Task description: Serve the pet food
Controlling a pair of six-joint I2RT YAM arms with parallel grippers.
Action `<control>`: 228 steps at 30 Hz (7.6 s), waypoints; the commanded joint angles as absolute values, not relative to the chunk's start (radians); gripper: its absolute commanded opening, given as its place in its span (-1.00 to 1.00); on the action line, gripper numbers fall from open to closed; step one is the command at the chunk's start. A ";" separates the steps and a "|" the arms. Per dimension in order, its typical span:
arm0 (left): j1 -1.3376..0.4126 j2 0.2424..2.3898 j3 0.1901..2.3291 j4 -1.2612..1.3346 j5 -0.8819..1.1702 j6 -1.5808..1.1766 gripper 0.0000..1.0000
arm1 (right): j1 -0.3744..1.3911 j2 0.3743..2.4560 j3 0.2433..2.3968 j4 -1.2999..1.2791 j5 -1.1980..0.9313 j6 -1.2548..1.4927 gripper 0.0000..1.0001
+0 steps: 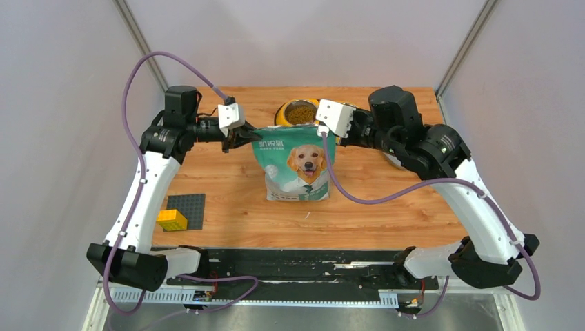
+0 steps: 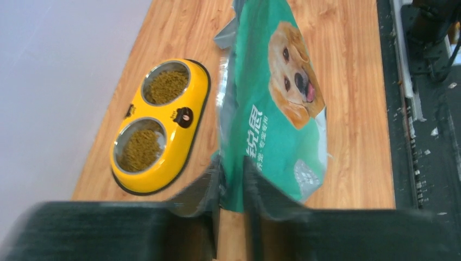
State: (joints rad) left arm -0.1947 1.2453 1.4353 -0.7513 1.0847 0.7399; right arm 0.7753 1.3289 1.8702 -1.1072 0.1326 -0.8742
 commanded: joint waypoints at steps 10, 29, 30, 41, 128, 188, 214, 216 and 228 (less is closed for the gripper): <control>-0.178 1.191 1.415 -0.738 1.095 0.700 0.26 | 0.782 1.325 1.829 -0.843 -0.437 -0.742 0.56; -0.178 1.321 1.468 -0.855 1.209 0.835 -0.51 | 0.829 1.748 2.176 -1.053 -0.475 -0.918 0.12; -0.178 1.323 1.468 -0.854 1.210 0.837 -0.59 | 0.831 1.757 2.188 -1.053 -0.469 -0.925 0.12; -0.178 1.300 1.465 -0.845 1.211 0.844 -0.97 | 0.835 1.705 2.103 -0.840 -0.509 -0.927 0.31; -0.144 1.284 1.499 -0.846 1.200 0.832 -0.98 | 0.587 1.305 1.899 -1.184 -0.071 -0.907 -1.00; -0.144 1.342 1.501 -0.853 1.179 0.832 -1.00 | 0.884 1.759 2.162 -1.065 -0.180 -0.948 -1.00; -0.141 1.290 1.491 -0.822 1.113 0.832 -1.00 | 0.738 1.397 1.840 -1.106 0.092 -0.906 -1.00; -0.141 1.294 1.495 -0.823 1.119 0.830 -1.00 | 0.725 1.372 1.827 -1.101 0.111 -0.900 -1.00; -0.141 1.305 1.507 -0.795 1.205 0.772 -1.00 | 0.690 1.297 1.813 -1.083 0.188 -0.881 -1.00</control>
